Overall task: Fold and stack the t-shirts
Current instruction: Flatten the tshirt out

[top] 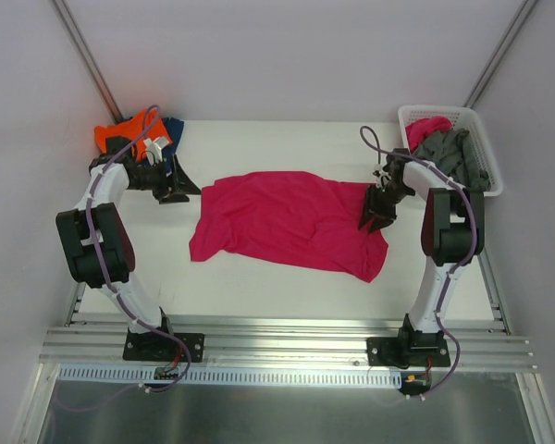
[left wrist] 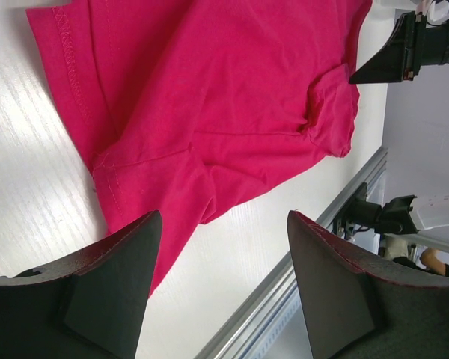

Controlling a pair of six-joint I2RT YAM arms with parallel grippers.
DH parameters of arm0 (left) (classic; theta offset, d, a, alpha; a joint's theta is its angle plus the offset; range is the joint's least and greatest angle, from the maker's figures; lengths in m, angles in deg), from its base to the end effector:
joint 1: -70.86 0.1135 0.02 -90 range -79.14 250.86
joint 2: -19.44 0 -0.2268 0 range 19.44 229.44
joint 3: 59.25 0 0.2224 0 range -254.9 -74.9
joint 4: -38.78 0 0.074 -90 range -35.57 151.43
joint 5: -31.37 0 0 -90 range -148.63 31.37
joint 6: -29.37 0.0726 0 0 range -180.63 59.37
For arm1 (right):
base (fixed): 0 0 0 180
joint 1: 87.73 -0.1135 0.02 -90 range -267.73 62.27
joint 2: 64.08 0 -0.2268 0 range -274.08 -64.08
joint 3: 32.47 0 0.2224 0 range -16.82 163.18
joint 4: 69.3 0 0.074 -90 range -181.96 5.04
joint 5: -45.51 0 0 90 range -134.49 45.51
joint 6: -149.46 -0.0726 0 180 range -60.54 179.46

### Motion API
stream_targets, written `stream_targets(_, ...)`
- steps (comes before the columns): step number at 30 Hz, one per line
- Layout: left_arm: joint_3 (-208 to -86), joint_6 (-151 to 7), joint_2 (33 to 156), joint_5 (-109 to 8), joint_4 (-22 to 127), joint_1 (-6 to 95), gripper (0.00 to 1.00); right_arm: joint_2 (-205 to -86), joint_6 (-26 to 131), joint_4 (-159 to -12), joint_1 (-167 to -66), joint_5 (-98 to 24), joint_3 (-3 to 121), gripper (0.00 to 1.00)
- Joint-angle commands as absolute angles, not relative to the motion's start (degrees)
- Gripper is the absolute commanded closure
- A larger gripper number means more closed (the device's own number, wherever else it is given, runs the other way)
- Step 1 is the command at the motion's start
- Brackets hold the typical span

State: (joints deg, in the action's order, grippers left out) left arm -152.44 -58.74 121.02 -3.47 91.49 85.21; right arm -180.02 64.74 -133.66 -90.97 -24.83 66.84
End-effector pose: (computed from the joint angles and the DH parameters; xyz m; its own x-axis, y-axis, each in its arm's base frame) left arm 0.3455 0.0269 0.2021 -0.8397 -0.1954 -0.5067 0.2705 0.6586 -0.7022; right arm 0.3527 0.0444 0.1132 -0.9722 -0.1418 -0.1865 -0.1961 0.9281 0.3165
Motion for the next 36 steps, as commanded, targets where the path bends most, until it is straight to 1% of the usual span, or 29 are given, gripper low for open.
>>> stream_targets(1, -154.97, -59.14, 121.66, -1.5, 92.75, 85.63, 0.31, -179.74, 65.7, -135.67, -90.02, -26.03, 69.23, 0.58)
stream_targets(5, -155.32, -59.31, 121.74, -1.5, 92.75, 85.54, 0.31, -180.35, 65.52, -135.41, -90.01, -25.51, 69.23, 0.59)
stream_targets(8, -155.49, -59.31, 121.66, -1.76, 92.75, 85.63, 0.31, -181.06, 65.52, -135.14, -90.1, -24.8, 69.23, 0.63)
stream_targets(15, -154.79, -59.23, 120.87, -2.11, 92.75, 85.63, 0.31, -183.69, 65.44, -134.7, -90.98, -23.92, 71.25, 0.66)
stream_targets(18, -154.44, -59.14, 120.78, -2.29, 92.75, 85.54, 0.31, -184.57, 65.44, -134.61, -91.51, -23.39, 72.47, 0.71)
stream_targets(19, -154.35, -59.14, 120.78, -2.2, 92.75, 85.54, 0.31, -184.57, 65.52, -134.61, -91.59, -23.13, 72.65, 0.77)
stream_targets(21, -154.26, -59.05, 120.95, -2.2, 92.75, 85.54, 0.31, -184.58, 65.61, -134.79, -91.86, -23.04, 73.09, 0.82)
stream_targets(22, -154.26, -58.96, 121.21, -2.2, 92.75, 85.63, 0.31, -184.31, 65.61, -134.88, -91.86, -23.22, 73.18, 0.86)
stream_targets(24, -154.35, -58.96, 121.91, -2.29, 92.84, 85.54, 0.31, -183.7, 65.26, -135.23, -91.86, -23.48, 73.01, 0.89)
stream_targets(25, -154.7, -59.05, 122.35, -2.29, 92.66, 85.54, 0.31, -183.0, 65.09, -135.4, -91.86, -24.09, 72.57, 0.85)
stream_targets(26, -154.88, -58.88, 122.79, -2.29, 92.75, 85.54, 0.31, -182.56, 64.56, -135.67, -91.86, -24.71, 72.39, 0.79)
stream_targets(28, -155.75, -58.79, 124.02, -2.64, 92.75, 85.63, 0.32, -181.42, 64.56, -135.84, -91.77, -24.8, 71.61, 0.73)
stream_targets(30, -156.37, -58.87, 124.73, -2.47, 92.75, 85.54, 0.32, -180.62, 64.21, -135.76, -91.77, -24.71, 71.25, 0.73)
stream_targets(34, -157.69, -59.31, 125.26, -2.12, 92.75, 85.54, 0.31, -179.3, 64.29, -135.49, -91.77, -23.84, 70.37, 0.84)
stream_targets(36, -157.43, -59.31, 125.0, -2.03, 92.75, 85.63, 0.31, -178.87, 64.47, -135.58, -91.86, -24.1, 69.93, 0.86)
